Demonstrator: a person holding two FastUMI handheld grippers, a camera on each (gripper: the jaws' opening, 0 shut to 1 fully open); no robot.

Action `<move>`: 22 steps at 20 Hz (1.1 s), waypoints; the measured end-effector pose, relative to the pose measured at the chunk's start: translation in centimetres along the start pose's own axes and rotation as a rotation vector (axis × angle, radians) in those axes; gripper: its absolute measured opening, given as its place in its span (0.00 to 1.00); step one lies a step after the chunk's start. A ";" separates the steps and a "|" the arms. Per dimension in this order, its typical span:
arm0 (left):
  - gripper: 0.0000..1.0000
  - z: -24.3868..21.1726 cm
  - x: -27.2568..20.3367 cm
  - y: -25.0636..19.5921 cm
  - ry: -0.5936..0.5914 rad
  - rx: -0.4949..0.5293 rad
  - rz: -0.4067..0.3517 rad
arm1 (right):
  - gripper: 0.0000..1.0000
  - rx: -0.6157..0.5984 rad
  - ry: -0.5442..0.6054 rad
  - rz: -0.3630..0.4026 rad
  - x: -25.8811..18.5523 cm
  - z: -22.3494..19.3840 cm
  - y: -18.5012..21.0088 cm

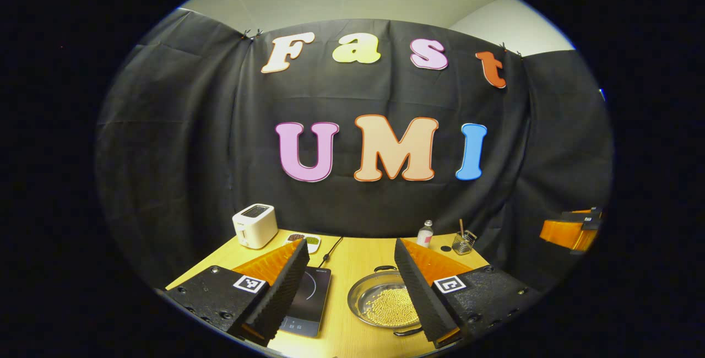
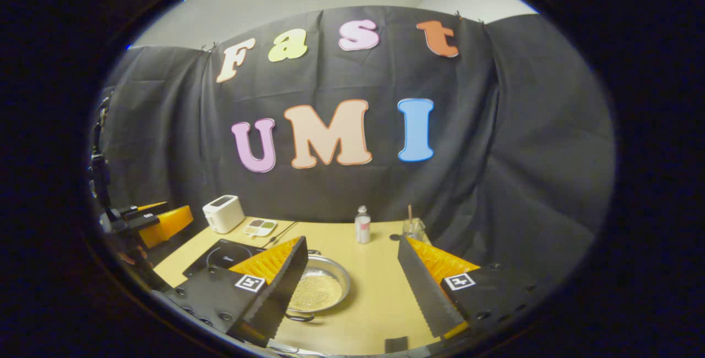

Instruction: First push the handle of the pot to place it horizontally, then grasp the pot with both hands and set it on the induction cooktop.

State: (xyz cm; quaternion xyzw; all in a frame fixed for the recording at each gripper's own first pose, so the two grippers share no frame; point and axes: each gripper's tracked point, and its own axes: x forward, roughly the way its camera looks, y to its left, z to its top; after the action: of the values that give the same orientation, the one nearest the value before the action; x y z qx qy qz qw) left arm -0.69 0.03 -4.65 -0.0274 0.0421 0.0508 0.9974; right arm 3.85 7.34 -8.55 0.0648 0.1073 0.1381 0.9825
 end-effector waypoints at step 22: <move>0.95 -4.0 -2.7 12.3 0.065 -0.019 0.244 | 0.00 0.205 0.525 0.153 2.8 -18.2 8.6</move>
State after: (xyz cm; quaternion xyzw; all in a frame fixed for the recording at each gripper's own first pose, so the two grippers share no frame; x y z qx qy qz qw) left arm -4.95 11.76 -9.03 -0.0331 0.0771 0.1714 0.9816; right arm 0.09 18.13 -25.42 0.1336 0.3662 0.2123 0.8961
